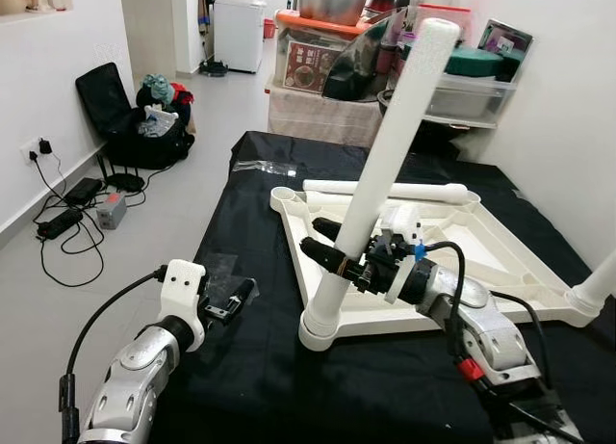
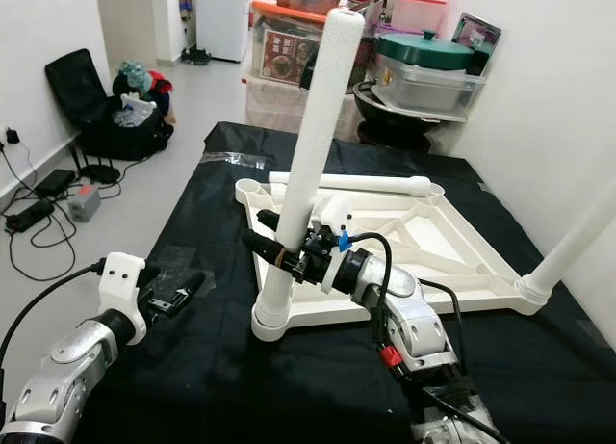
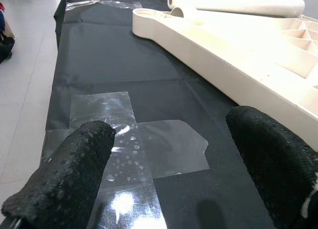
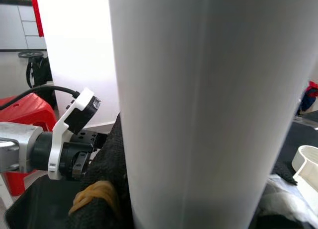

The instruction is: Building children table

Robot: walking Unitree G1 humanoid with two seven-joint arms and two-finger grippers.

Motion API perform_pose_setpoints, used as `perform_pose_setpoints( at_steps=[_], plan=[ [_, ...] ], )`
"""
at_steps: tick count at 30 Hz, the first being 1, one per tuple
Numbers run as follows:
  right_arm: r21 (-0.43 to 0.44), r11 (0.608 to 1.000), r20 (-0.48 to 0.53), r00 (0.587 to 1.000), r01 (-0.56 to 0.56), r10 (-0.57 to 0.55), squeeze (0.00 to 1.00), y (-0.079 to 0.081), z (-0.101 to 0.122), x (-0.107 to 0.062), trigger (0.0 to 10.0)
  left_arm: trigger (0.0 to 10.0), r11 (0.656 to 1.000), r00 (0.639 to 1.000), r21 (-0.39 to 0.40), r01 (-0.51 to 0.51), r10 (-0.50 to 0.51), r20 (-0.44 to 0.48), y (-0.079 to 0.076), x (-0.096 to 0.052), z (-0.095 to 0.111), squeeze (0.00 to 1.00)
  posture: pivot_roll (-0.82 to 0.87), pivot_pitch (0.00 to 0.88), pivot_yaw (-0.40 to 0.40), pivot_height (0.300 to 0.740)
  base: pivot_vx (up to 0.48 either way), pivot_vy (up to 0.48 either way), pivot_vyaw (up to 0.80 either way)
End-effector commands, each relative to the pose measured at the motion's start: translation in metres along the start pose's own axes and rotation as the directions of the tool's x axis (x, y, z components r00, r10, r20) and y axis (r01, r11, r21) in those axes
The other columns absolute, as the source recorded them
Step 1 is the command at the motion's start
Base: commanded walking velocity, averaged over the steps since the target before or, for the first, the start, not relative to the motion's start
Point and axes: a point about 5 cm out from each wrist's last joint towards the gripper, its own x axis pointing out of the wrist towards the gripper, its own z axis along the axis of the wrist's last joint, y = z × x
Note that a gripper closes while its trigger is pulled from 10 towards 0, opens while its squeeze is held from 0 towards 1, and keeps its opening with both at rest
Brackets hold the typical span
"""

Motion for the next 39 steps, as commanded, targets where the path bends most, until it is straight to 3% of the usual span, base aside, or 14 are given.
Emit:
perform_pose_setpoints(
  at_steps=[1,10,28,35,39],
  plan=[
    [0.128,0.992,-0.204,0.979,0.014,0.012,0.00,0.008,-0.048,-0.006,0.0,10.0,1.000,1.000,-0.013,0.006,-0.007,-0.009,-0.004,-0.002,-0.004,0.00,0.11,0.000,-0.173,0.740,0.000,0.000,0.00],
    [0.143,0.990,-0.224,0.974,0.012,0.021,0.00,0.011,-0.055,-0.014,0.0,10.0,1.000,1.000,-0.013,0.007,-0.007,-0.015,-0.003,-0.002,-0.005,0.00,0.10,0.000,-0.162,0.740,0.000,0.000,0.00],
    [0.186,0.982,-0.185,0.983,0.045,-0.010,0.00,0.015,-0.060,-0.013,0.0,10.0,1.000,1.000,-0.019,0.005,-0.005,-0.023,-0.002,-0.005,-0.006,0.00,0.11,0.000,-0.163,0.740,0.000,0.000,0.00],
    [0.193,0.958,-0.194,0.965,0.214,-0.176,0.00,0.014,-0.069,-0.020,0.0,10.0,1.000,1.000,-0.026,0.013,-0.014,-0.028,-0.004,-0.003,-0.007,0.00,0.10,0.000,-0.149,0.740,0.000,0.000,0.00],
    [0.154,0.936,-0.264,0.926,0.318,-0.271,0.00,0.014,-0.078,-0.021,0.0,10.0,1.000,1.000,-0.026,0.015,-0.015,-0.027,-0.004,-0.002,-0.007,0.00,0.09,0.000,-0.146,0.740,0.000,0.000,0.00]
  ],
)
